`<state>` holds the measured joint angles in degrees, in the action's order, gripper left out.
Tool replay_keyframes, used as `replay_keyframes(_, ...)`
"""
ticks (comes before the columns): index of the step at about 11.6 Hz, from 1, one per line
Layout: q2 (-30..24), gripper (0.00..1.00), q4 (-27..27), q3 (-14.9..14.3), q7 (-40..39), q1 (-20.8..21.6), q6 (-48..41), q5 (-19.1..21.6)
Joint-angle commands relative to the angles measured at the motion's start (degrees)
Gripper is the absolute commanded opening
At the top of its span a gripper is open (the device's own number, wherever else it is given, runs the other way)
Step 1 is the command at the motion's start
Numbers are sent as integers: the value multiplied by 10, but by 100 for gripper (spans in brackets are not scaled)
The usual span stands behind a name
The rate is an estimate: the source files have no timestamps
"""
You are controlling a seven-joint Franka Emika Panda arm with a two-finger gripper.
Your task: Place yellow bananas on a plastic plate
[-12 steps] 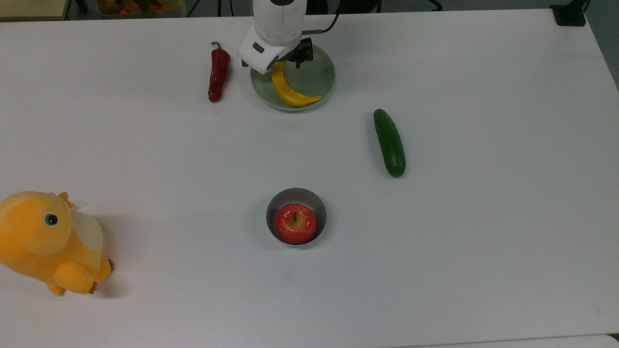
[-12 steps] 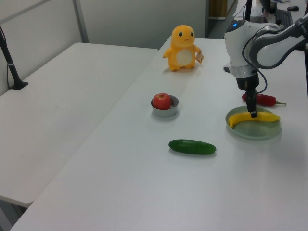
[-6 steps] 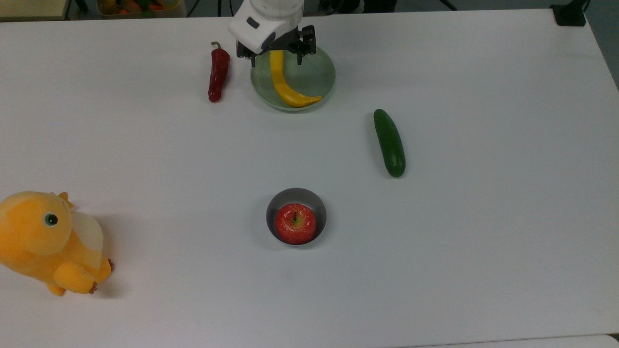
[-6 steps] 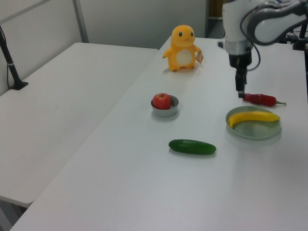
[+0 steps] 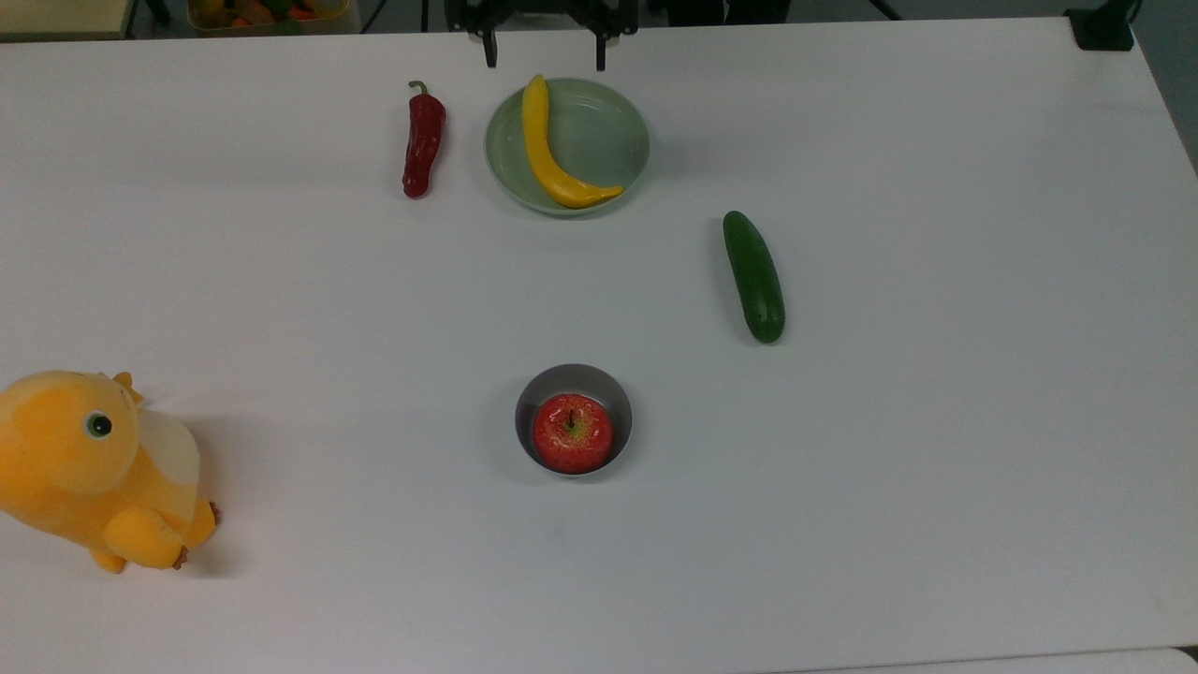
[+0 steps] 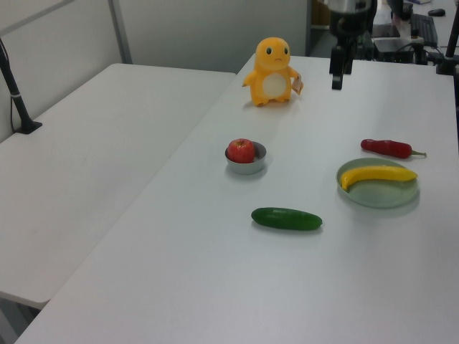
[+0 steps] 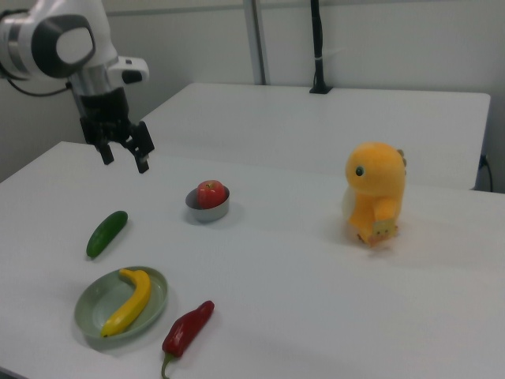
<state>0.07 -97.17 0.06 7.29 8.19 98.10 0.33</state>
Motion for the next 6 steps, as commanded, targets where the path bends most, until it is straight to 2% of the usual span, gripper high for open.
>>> replay_keyframes(1, 2, 100, 30, -6, 9, -15, -38, 26)
replay_keyframes(4, 5, 100, 30, -6, -8, -29, -15, 49)
replay_keyframes(6, 6, 100, 29, -7, -43, -39, 37, 49)
